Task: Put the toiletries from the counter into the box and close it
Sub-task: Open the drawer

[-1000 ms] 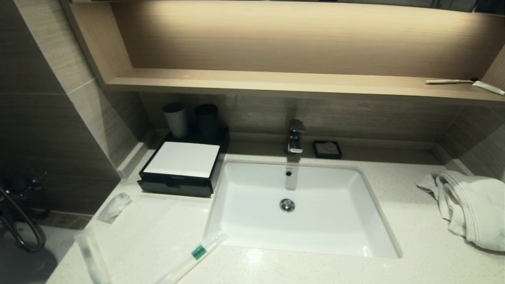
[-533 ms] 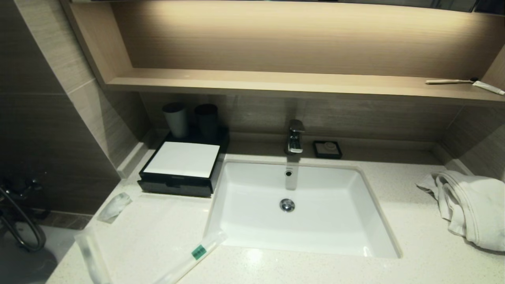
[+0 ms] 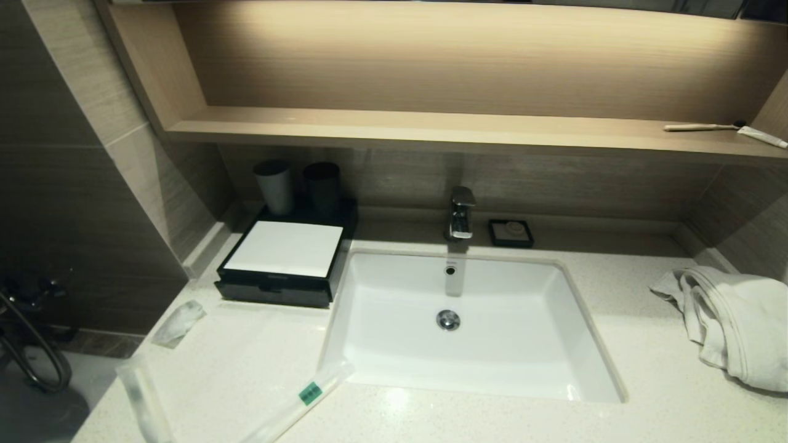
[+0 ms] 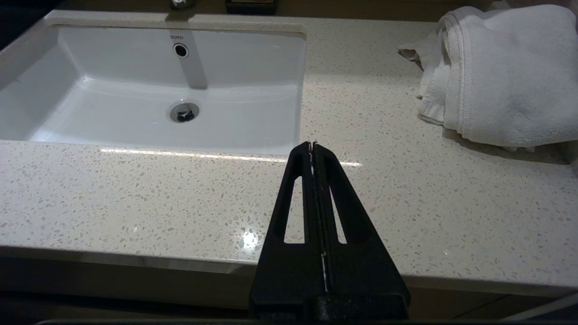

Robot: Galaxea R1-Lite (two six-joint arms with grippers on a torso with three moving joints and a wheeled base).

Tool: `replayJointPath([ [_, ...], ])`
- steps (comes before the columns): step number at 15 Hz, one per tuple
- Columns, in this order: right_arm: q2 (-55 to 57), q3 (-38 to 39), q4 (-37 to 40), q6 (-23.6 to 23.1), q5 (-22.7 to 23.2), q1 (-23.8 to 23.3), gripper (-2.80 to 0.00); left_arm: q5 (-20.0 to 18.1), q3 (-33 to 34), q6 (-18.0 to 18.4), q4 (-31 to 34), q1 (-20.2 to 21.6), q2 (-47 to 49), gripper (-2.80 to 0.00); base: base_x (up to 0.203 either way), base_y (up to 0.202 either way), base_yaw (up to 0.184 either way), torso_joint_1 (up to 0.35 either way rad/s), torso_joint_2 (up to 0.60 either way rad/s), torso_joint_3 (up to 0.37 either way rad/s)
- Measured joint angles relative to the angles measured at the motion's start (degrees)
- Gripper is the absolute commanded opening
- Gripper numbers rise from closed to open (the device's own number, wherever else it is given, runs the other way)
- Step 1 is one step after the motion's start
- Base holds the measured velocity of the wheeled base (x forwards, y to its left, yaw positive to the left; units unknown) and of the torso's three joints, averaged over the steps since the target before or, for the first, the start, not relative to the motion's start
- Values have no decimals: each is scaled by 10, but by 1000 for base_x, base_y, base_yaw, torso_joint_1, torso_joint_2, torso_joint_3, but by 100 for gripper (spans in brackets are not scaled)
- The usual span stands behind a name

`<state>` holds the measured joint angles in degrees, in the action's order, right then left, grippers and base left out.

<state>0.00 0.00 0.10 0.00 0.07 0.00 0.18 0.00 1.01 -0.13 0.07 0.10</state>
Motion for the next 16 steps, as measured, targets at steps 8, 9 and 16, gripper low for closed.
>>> replayJointPath([
  [8, 0, 0, 0, 0, 0, 0, -280, 1, 0, 4, 0, 0, 0, -280, 0, 0, 0, 0, 0, 0],
  [9, 0, 0, 0, 0, 0, 0, -280, 1, -5, 11, 1, 0, 0, -280, 0, 0, 0, 0, 0, 0],
  [16, 0, 0, 0, 0, 0, 0, -280, -2, -127, 44, 68, 0, 0, -280, 0, 0, 0, 0, 0, 0],
])
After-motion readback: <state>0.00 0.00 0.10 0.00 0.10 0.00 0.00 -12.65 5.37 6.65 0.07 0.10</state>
